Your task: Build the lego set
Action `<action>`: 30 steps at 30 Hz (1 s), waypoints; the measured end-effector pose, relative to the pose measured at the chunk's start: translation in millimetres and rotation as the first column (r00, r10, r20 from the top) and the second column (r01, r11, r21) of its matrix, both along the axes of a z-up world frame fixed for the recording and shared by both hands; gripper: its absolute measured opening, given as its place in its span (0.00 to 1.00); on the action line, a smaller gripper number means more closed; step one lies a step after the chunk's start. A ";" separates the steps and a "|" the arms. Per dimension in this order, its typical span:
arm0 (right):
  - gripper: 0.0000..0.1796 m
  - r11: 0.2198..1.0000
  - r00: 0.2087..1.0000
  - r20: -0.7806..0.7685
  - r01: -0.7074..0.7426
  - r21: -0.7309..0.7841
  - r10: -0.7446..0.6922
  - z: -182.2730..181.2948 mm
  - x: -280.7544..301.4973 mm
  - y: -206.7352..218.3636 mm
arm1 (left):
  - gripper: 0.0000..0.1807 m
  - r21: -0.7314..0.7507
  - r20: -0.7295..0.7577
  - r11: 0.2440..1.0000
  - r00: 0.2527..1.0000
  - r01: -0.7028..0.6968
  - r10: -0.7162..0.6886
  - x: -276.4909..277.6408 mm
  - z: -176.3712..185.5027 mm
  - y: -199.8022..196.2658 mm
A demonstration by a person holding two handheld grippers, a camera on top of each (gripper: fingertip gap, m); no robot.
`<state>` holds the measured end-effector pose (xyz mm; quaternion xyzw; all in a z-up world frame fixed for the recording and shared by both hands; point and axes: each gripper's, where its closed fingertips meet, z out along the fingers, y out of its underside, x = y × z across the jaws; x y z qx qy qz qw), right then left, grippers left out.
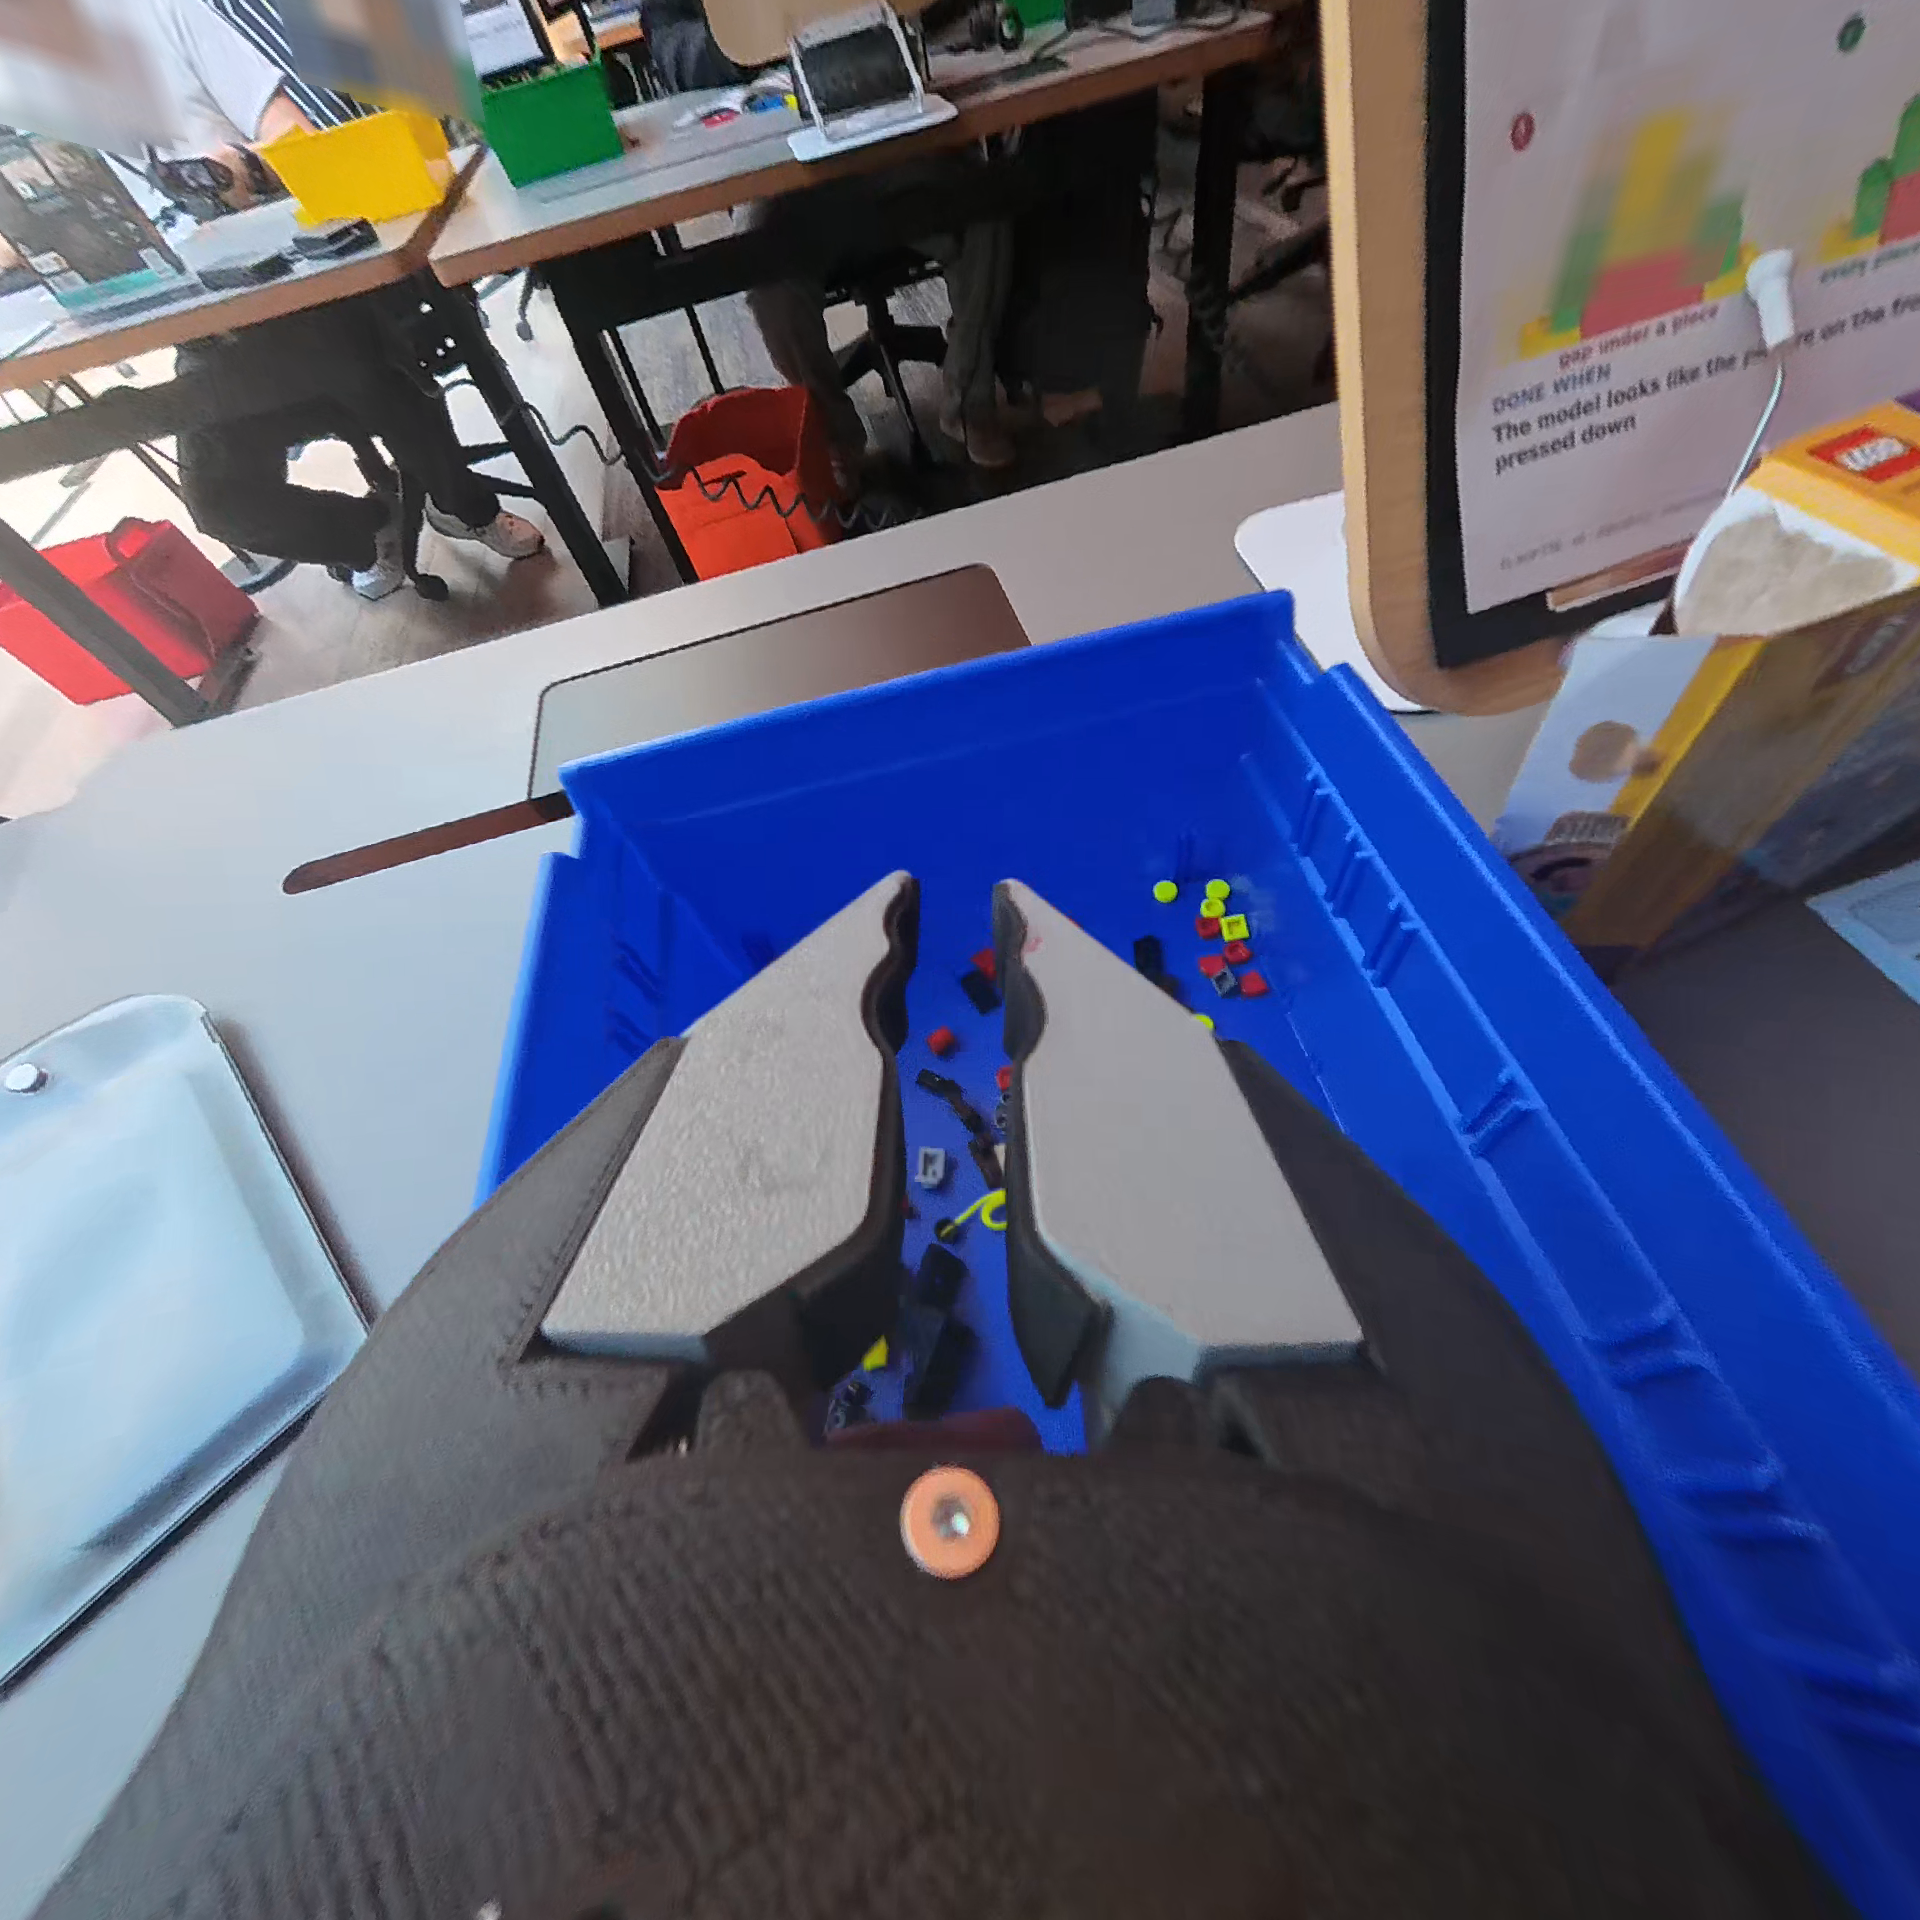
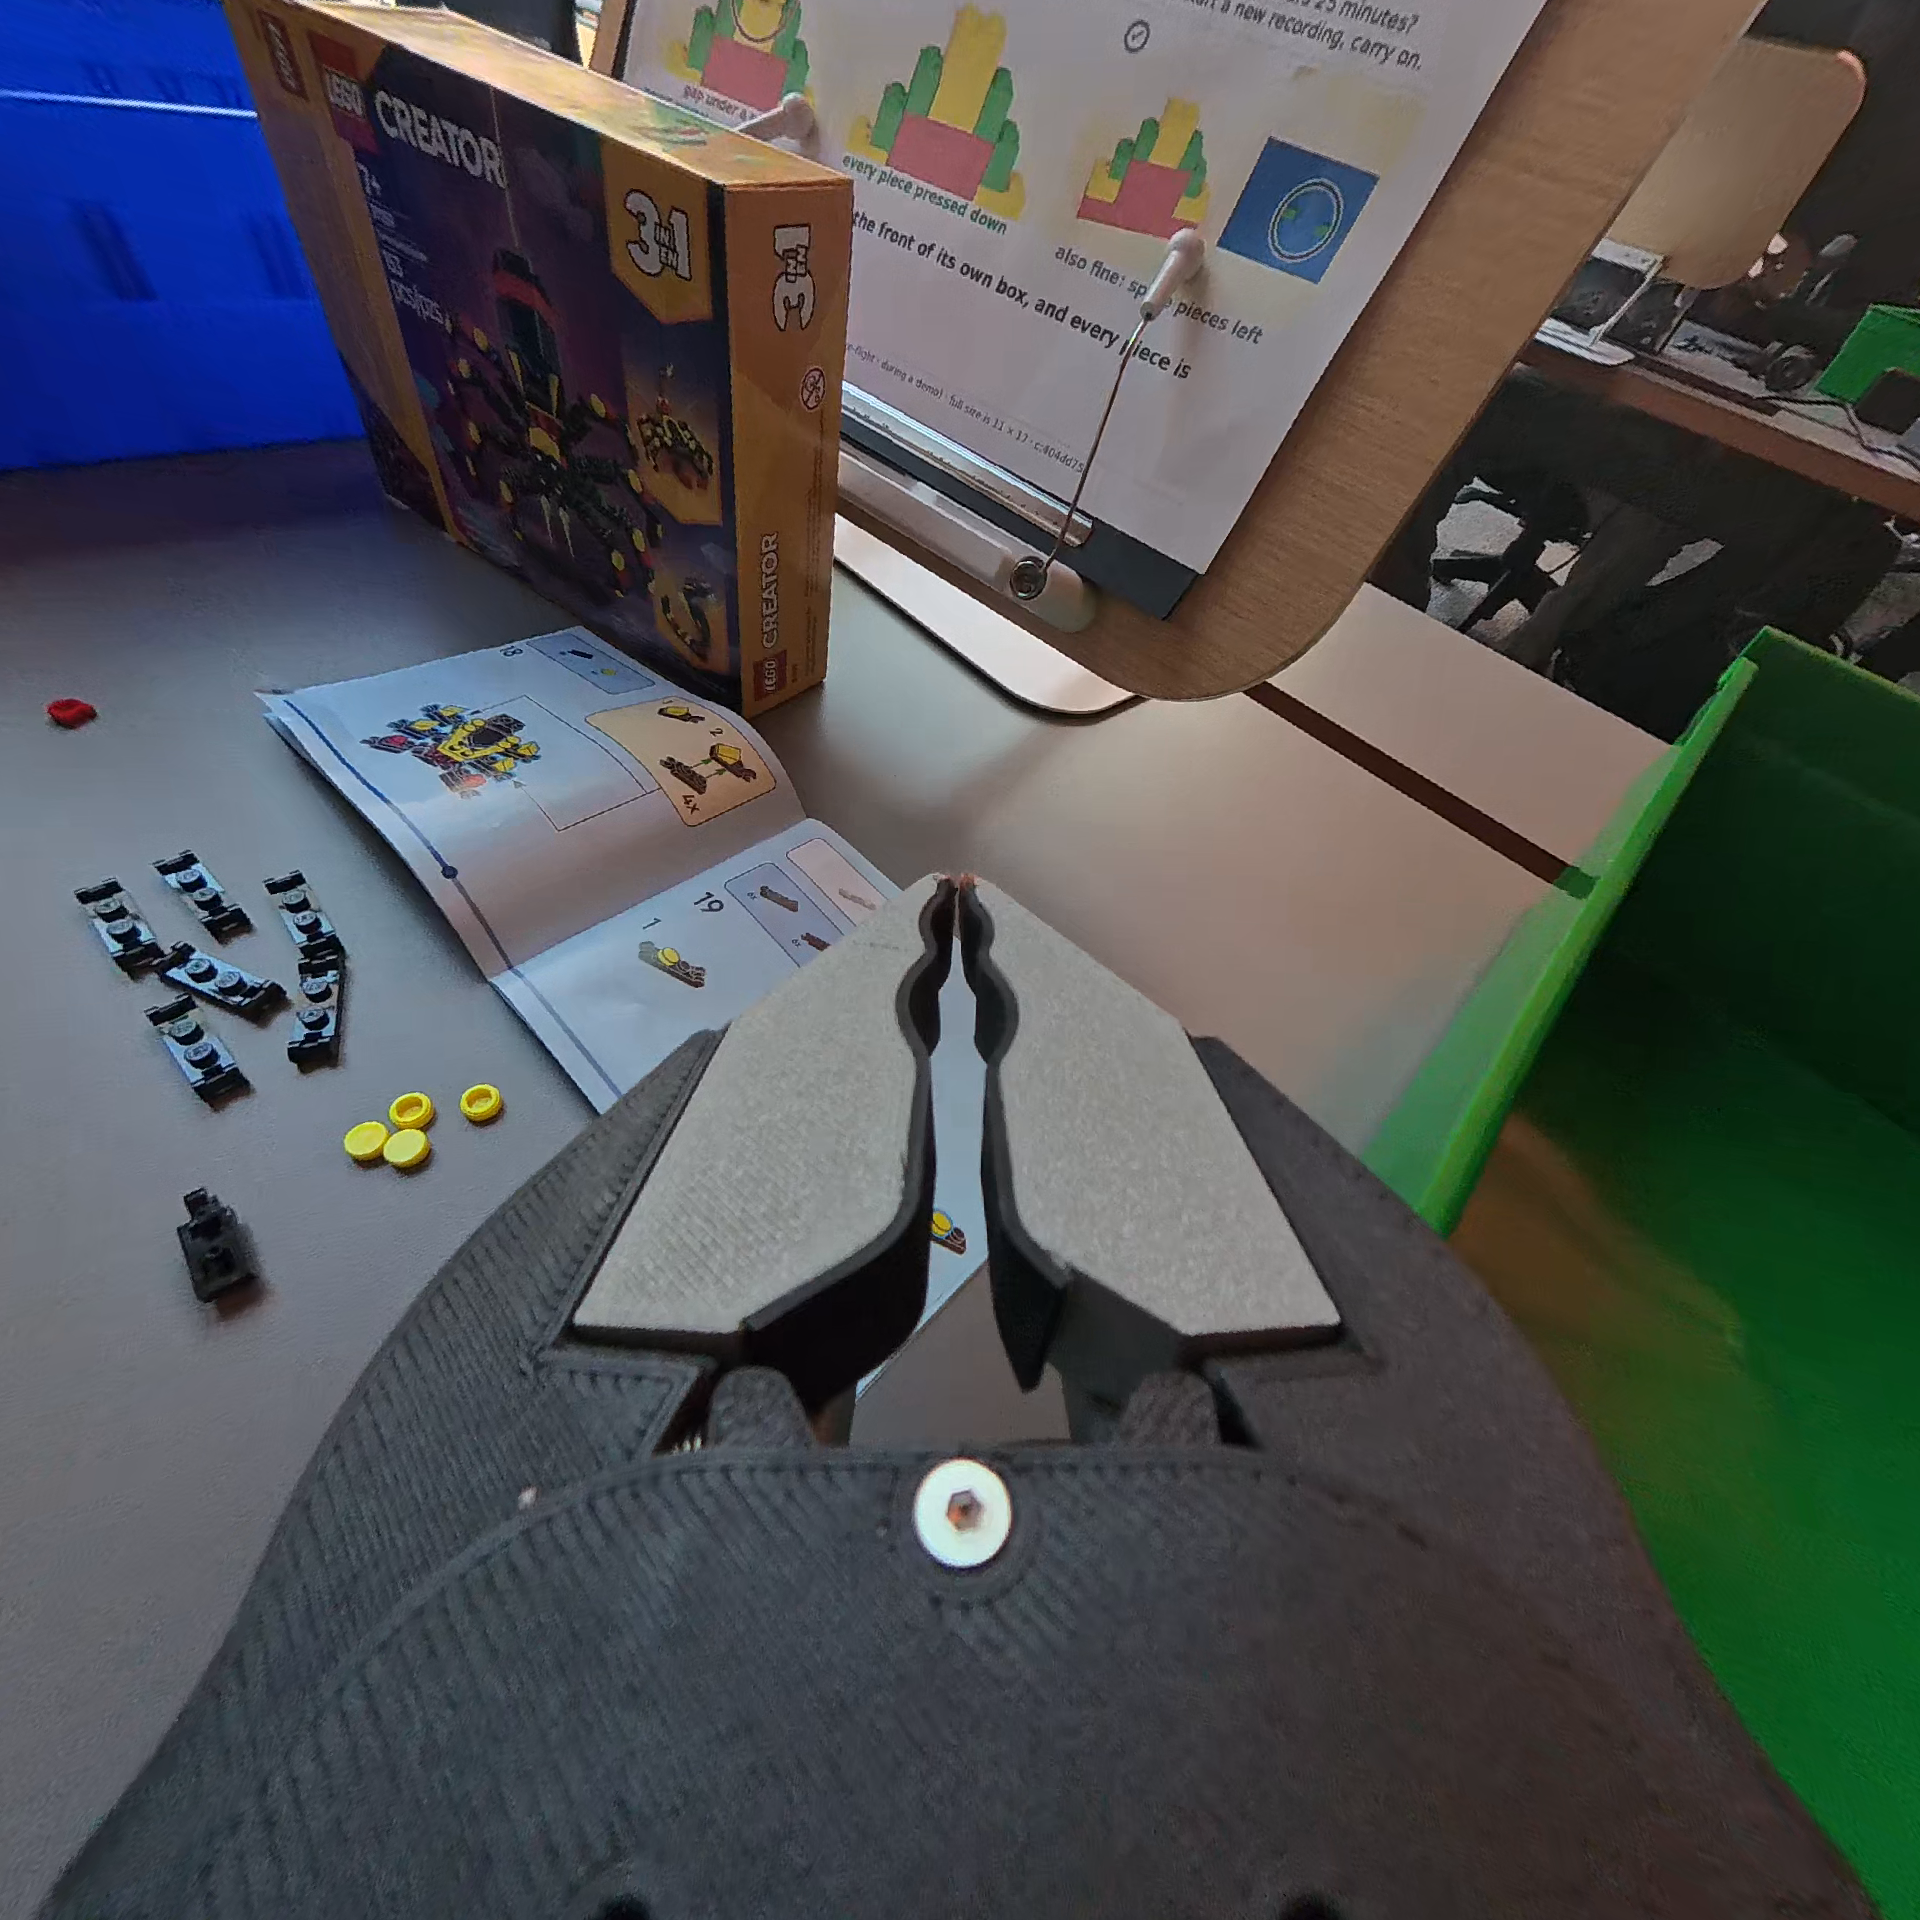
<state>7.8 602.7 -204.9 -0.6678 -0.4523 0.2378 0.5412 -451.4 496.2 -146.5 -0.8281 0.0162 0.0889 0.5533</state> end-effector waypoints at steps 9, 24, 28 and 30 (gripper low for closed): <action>0.00 1.000 1.000 -0.002 0.007 -0.016 -0.007 -2.6 -1.5 0.8 | 0.09 -0.068 0.097 0.997 0.995 -0.020 0.027 -17.8 -12.7 -7.3; 0.00 1.000 1.000 -0.006 0.026 -0.014 -0.026 -2.0 2.1 2.2 | 0.11 -0.041 0.063 0.999 0.998 0.014 -0.012 -4.4 -10.9 -1.9; 0.00 1.000 1.000 -0.004 0.009 -0.016 -0.009 -2.6 -0.2 2.0 | 0.13 -0.049 0.062 0.999 0.998 0.000 0.003 -7.5 -16.0 0.4; 0.00 1.000 1.000 -0.009 0.003 -0.020 -0.003 -2.1 -0.8 1.5 | 0.14 -0.050 0.062 0.999 0.998 -0.004 0.007 -8.9 -17.6 0.9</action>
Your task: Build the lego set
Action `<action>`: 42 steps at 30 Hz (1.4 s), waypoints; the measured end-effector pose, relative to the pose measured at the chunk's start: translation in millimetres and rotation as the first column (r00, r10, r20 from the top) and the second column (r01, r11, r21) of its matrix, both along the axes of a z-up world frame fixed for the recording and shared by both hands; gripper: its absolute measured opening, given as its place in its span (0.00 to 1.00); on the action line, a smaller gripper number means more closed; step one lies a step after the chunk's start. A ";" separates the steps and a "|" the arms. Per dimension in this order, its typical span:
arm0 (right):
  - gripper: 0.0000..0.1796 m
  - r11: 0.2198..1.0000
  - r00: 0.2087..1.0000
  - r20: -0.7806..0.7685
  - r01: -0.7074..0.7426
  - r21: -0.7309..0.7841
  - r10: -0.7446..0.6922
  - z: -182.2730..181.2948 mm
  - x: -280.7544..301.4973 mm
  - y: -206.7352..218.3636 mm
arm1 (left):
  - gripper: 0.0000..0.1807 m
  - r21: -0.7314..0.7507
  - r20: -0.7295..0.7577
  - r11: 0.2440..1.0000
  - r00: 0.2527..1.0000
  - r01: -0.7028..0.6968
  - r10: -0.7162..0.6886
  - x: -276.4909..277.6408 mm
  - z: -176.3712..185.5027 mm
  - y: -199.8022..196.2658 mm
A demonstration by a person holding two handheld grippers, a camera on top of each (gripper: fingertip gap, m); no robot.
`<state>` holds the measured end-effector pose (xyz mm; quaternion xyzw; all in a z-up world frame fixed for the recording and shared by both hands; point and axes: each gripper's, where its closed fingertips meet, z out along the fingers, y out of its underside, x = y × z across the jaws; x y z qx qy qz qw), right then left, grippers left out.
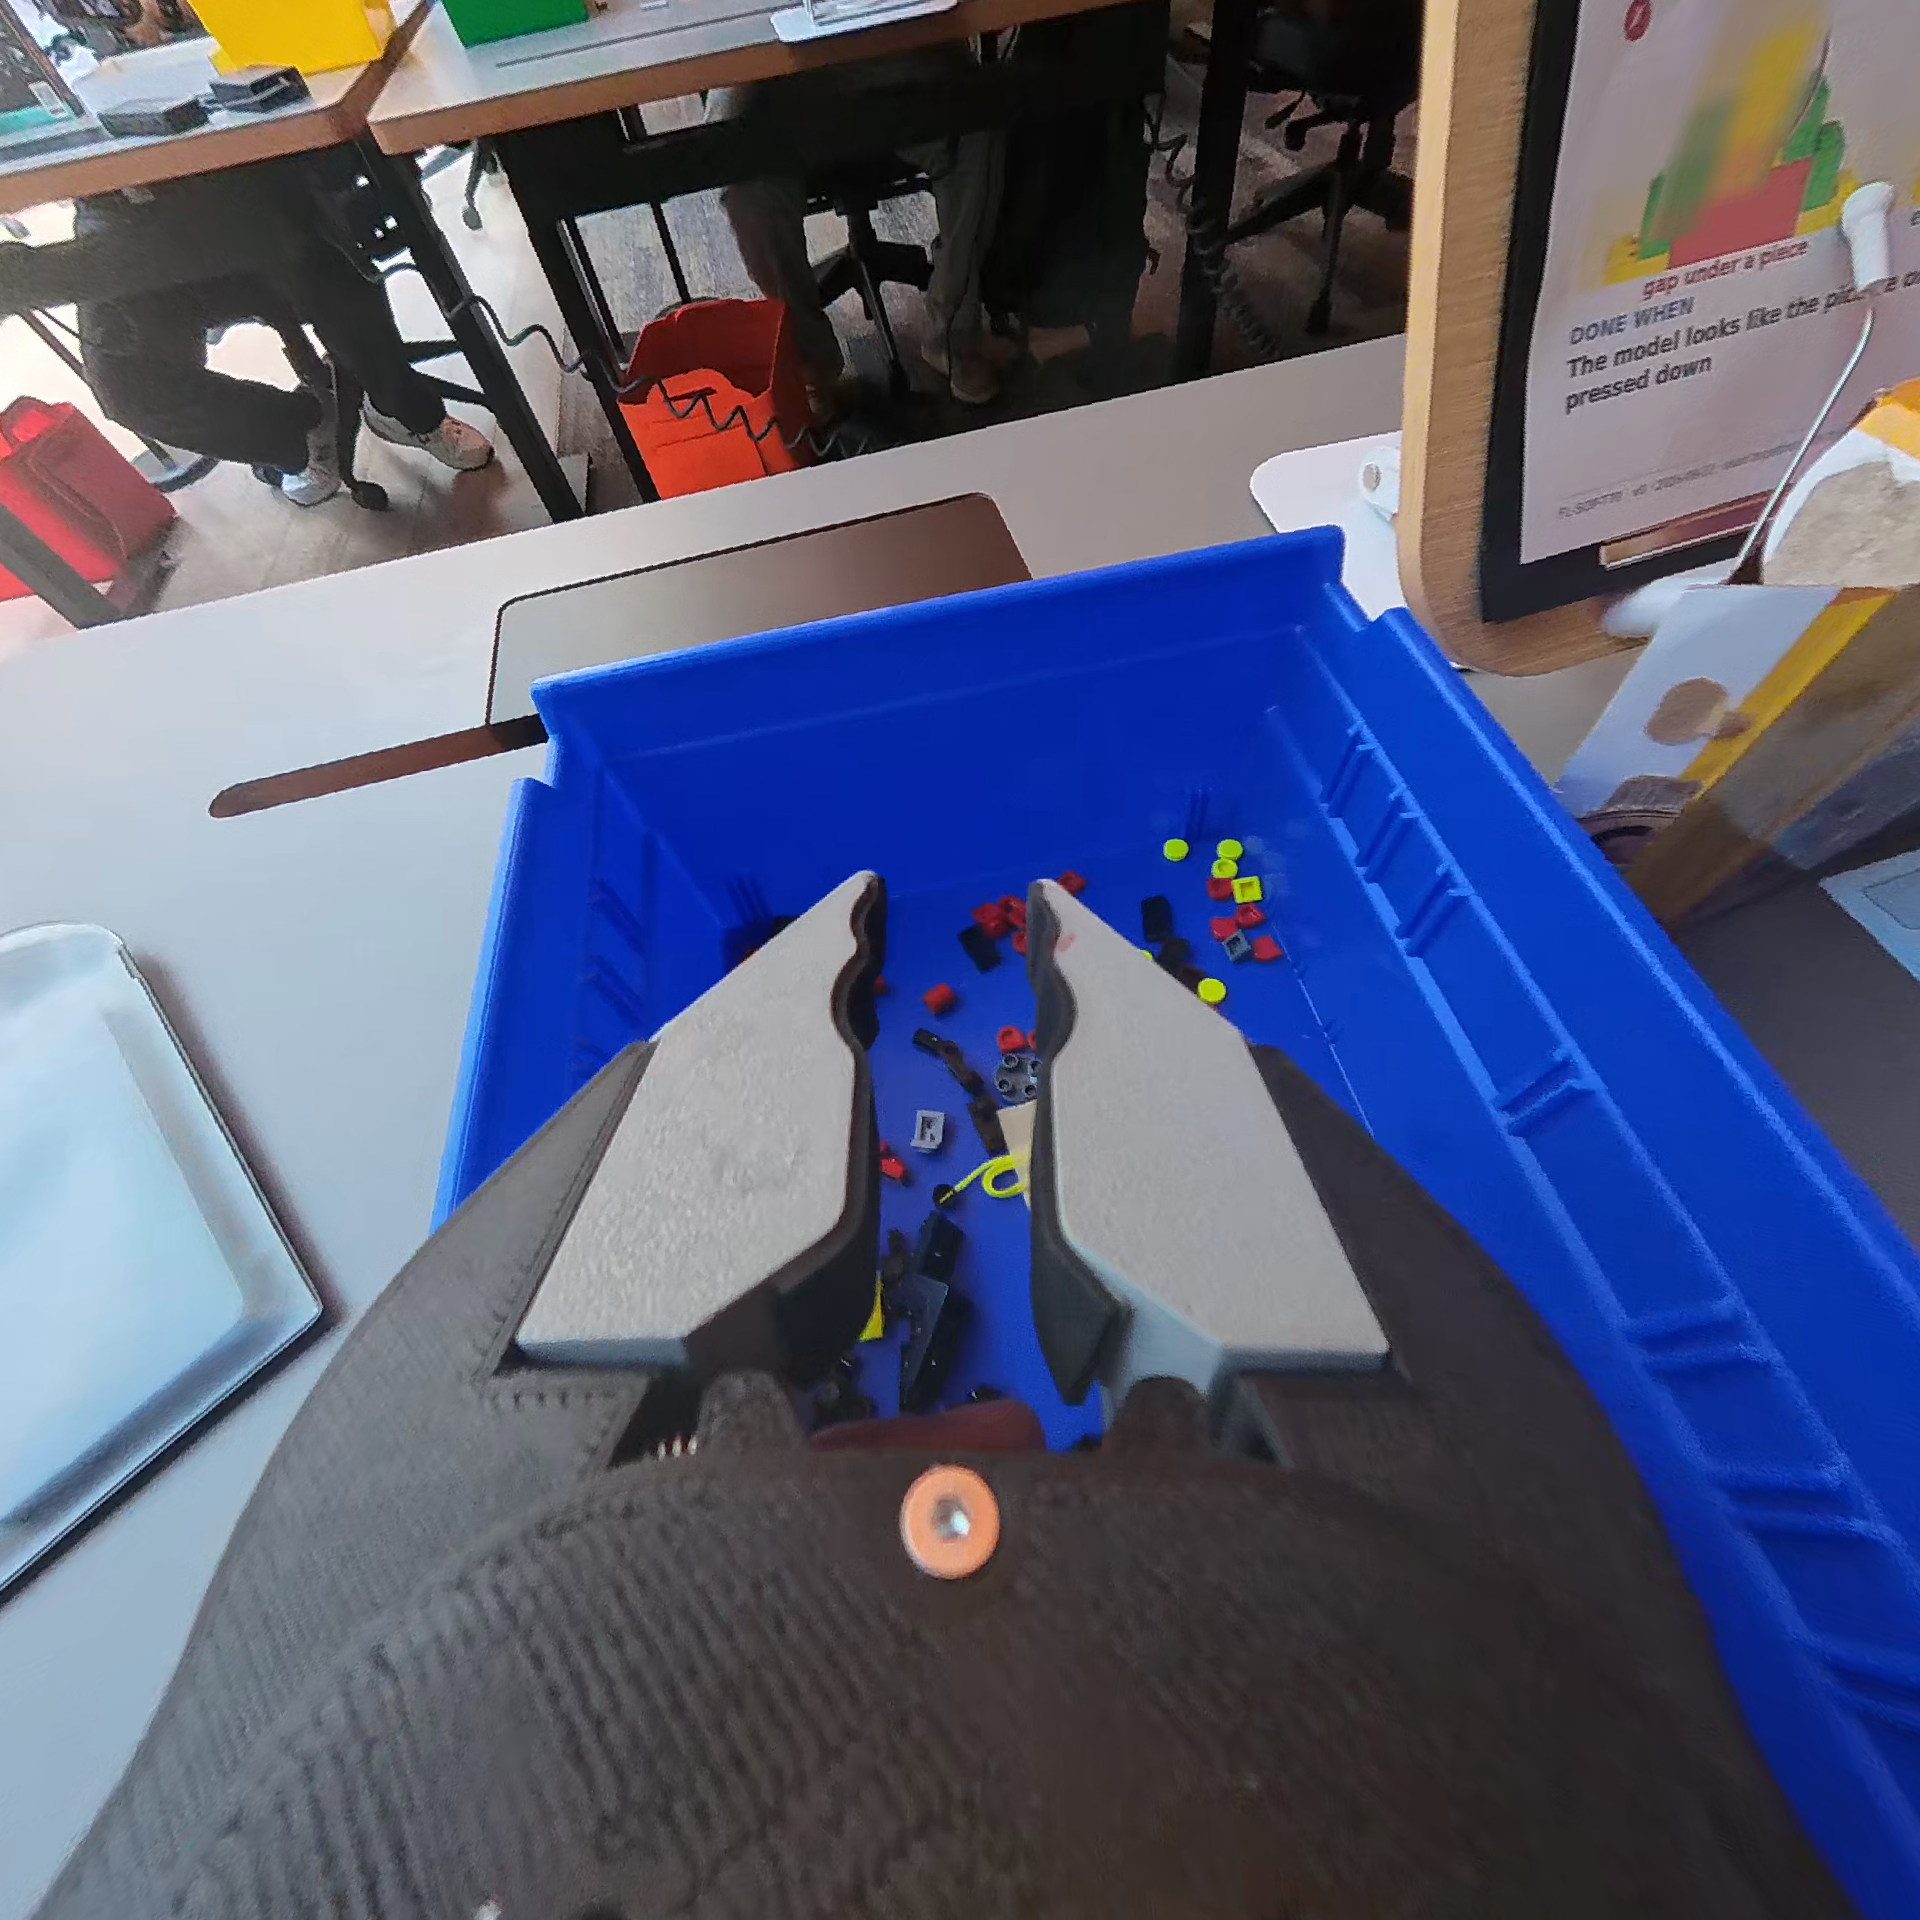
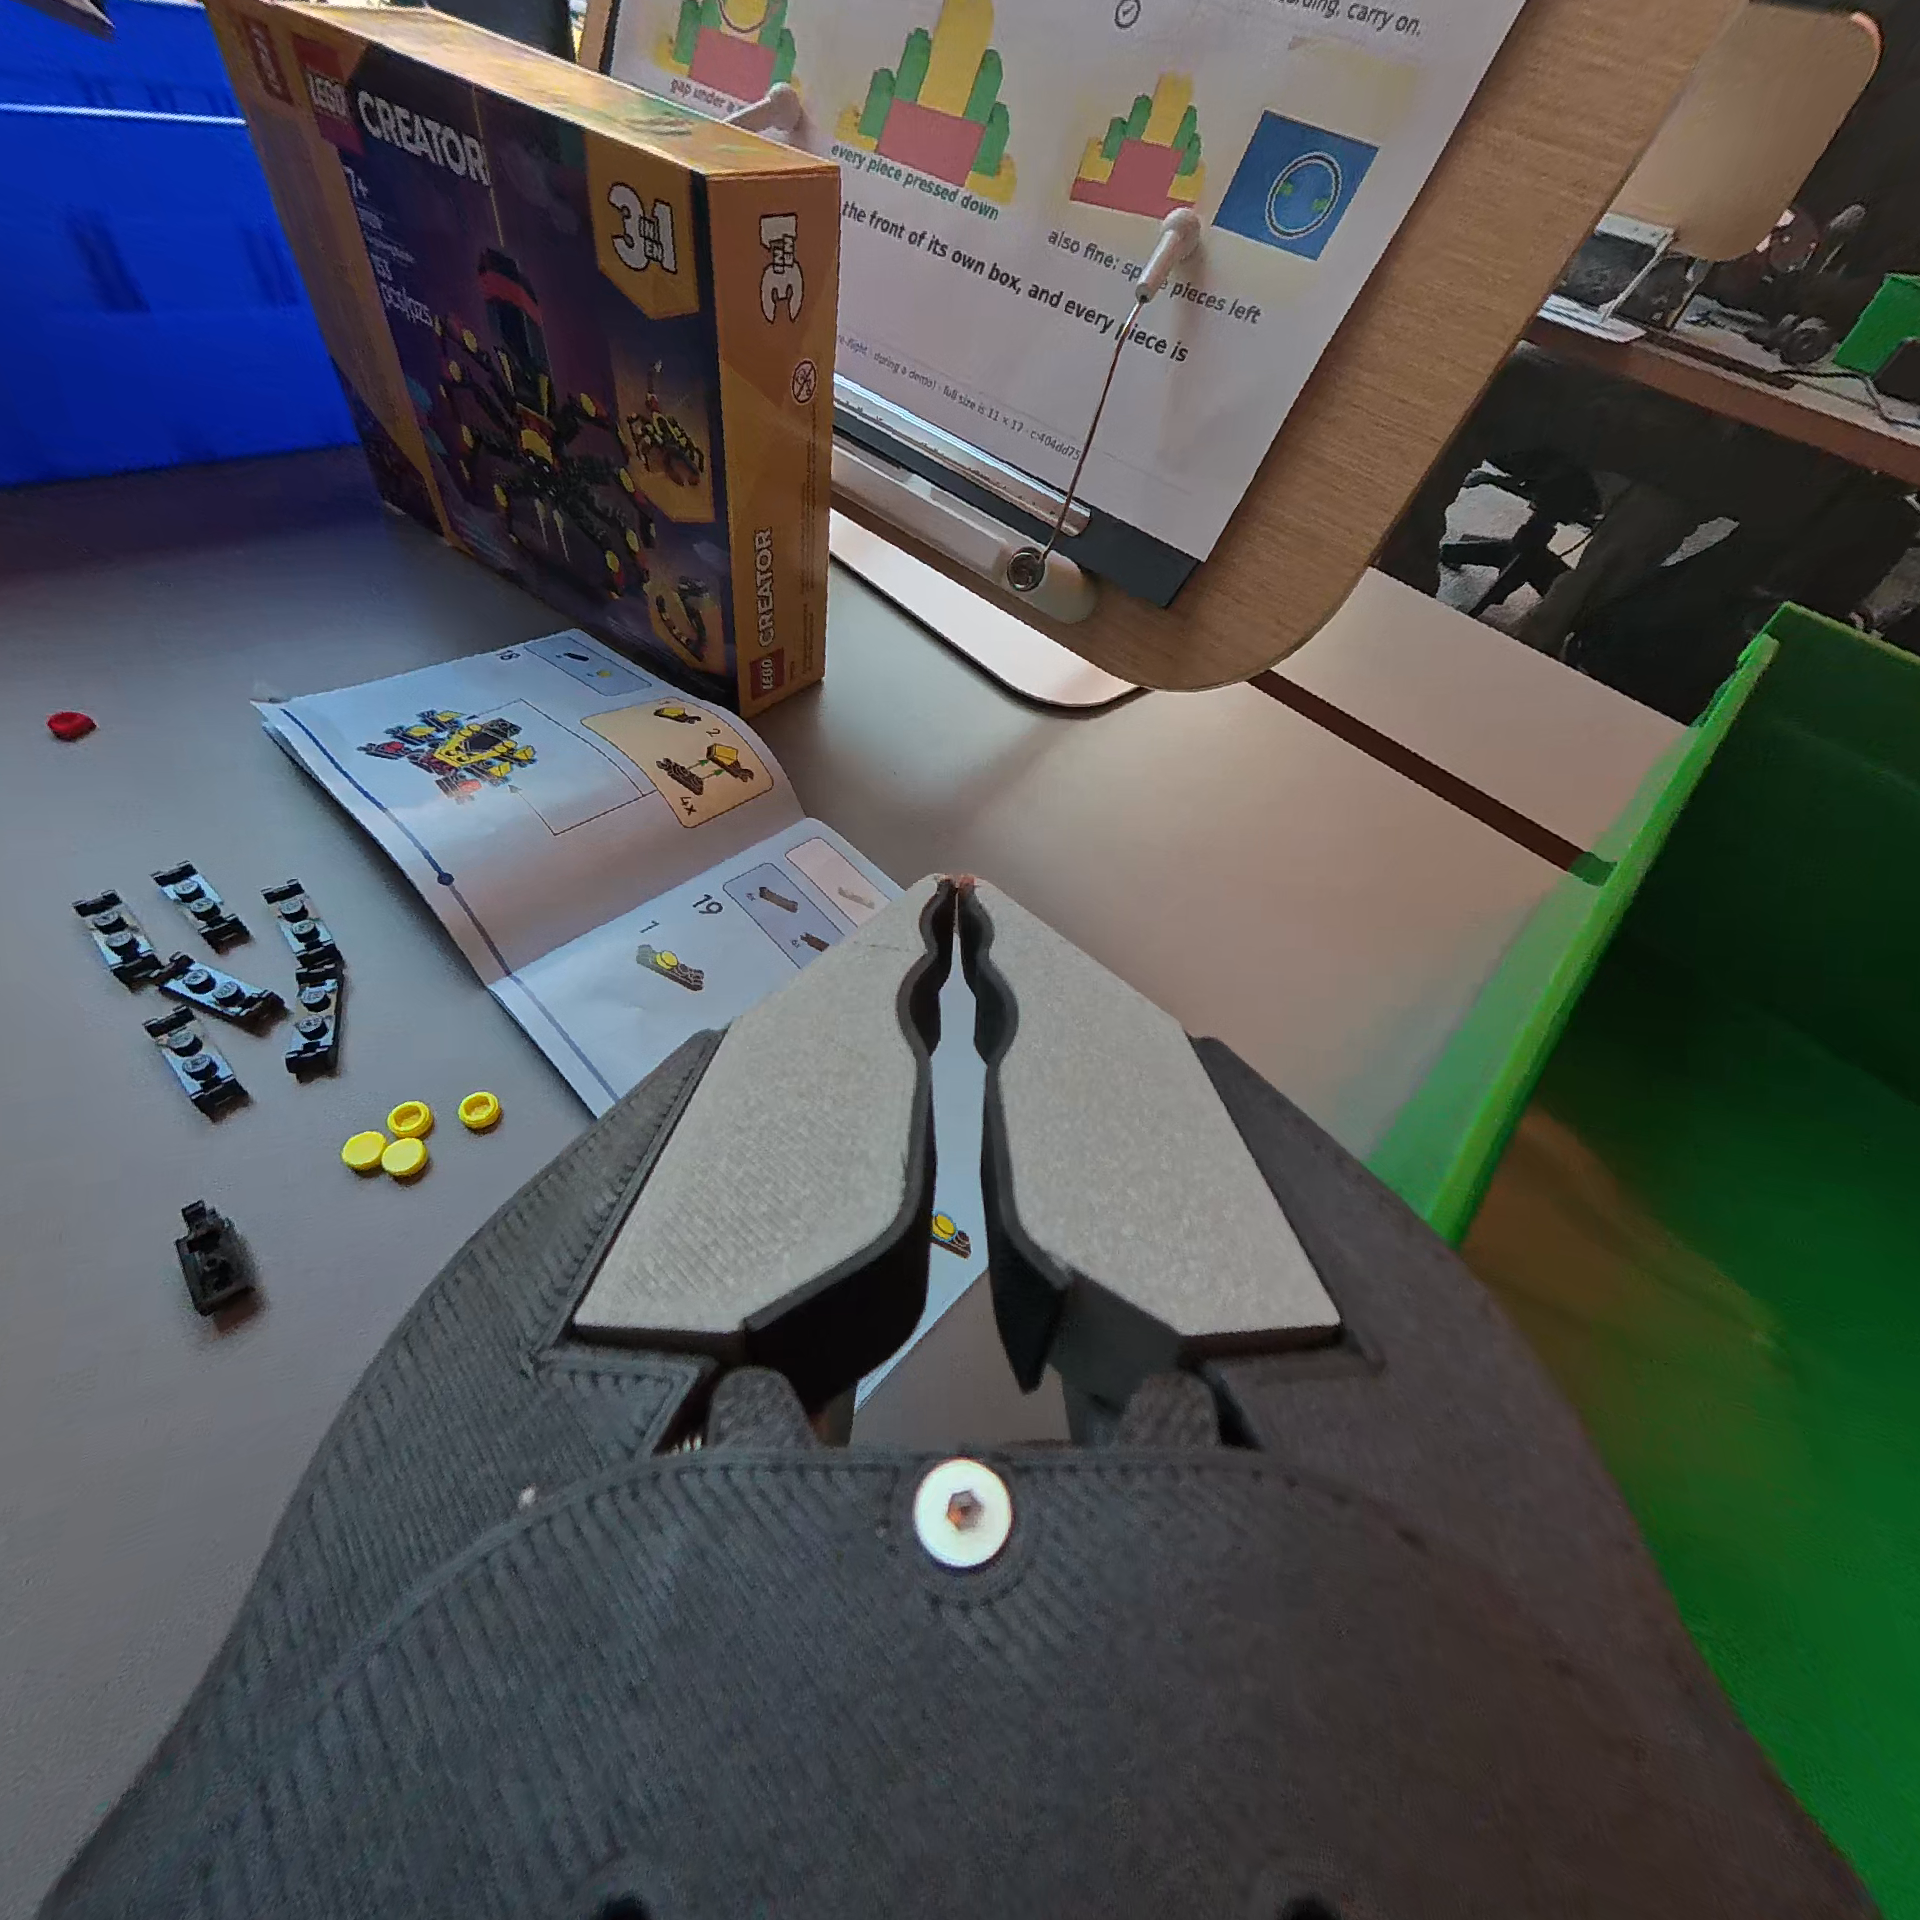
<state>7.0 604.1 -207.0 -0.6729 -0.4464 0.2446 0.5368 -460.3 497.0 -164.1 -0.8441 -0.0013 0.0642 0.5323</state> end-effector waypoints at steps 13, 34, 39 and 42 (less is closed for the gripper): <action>0.00 0.999 0.999 -0.003 -0.043 -0.008 0.043 -0.3 -7.1 -5.1 | 0.13 -0.010 -0.019 1.000 1.000 0.019 -0.019 8.0 -4.6 4.0; 0.00 0.999 0.999 0.032 0.042 0.025 -0.043 -3.5 4.2 7.2 | 0.14 -0.009 0.006 1.000 1.000 0.023 -0.023 2.8 -4.6 1.7; 0.00 0.998 0.999 0.029 0.024 0.051 -0.026 -0.2 -1.1 0.2 | 0.14 -0.080 0.022 0.995 0.998 0.063 -0.061 9.3 -16.1 0.6; 0.00 0.997 0.998 0.062 0.016 0.069 -0.020 -2.4 -5.7 -3.4 | 0.15 -0.152 0.009 0.985 0.996 0.086 -0.085 12.1 -26.4 -2.6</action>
